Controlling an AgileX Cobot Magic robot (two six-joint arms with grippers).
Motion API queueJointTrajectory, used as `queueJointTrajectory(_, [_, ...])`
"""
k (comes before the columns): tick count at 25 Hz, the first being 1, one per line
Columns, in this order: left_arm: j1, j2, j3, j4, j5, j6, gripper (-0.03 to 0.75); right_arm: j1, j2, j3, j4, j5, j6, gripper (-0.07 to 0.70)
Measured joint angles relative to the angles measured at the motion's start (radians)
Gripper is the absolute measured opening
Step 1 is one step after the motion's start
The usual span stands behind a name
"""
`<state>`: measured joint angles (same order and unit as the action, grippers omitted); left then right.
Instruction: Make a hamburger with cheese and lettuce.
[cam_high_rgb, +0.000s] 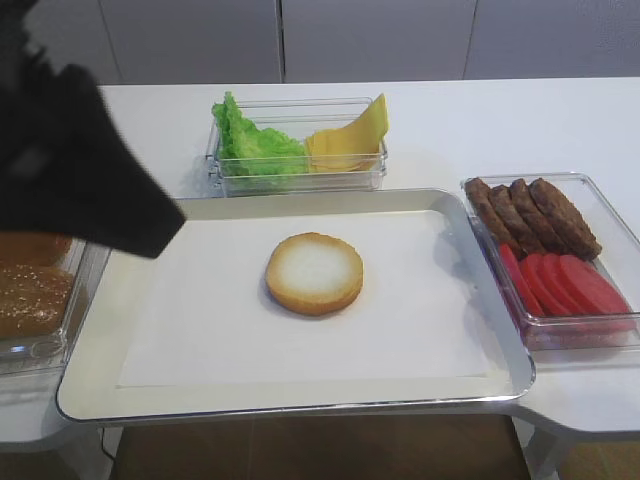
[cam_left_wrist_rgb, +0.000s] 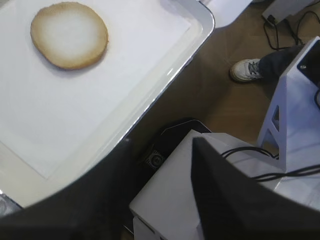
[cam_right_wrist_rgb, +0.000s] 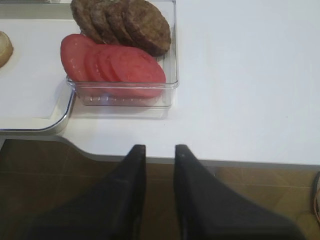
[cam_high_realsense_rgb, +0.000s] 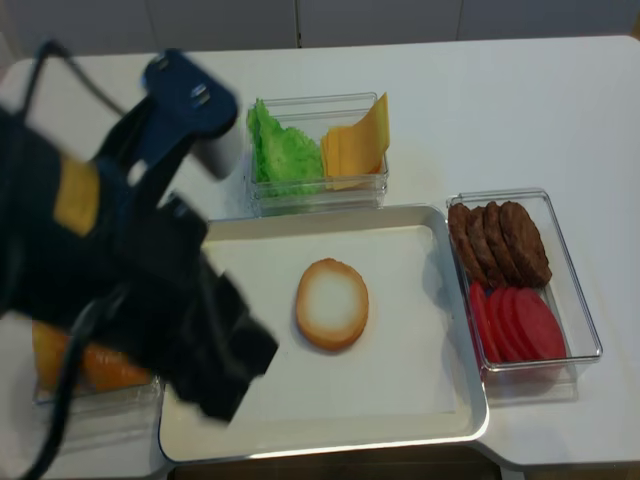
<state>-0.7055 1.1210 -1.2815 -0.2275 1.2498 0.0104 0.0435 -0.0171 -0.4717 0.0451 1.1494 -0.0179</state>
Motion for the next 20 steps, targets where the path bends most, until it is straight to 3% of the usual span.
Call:
queueJointTrajectory(6, [0.0,-0.215,0.183,0.008,0.004,0.002,0.291,0.0,0.0,0.0,0.0,0.0,0.0,0.17])
queueJointTrajectory(13, [0.0,-0.428,0.379,0.119,0.007,0.006,0.291,0.0,0.0,0.0,0.0,0.0,0.0,0.17])
queueJointTrajectory(20, [0.0,-0.652,0.516,0.213,0.01,0.018,0.291,0.0,0.0,0.0,0.0,0.0,0.0,0.17])
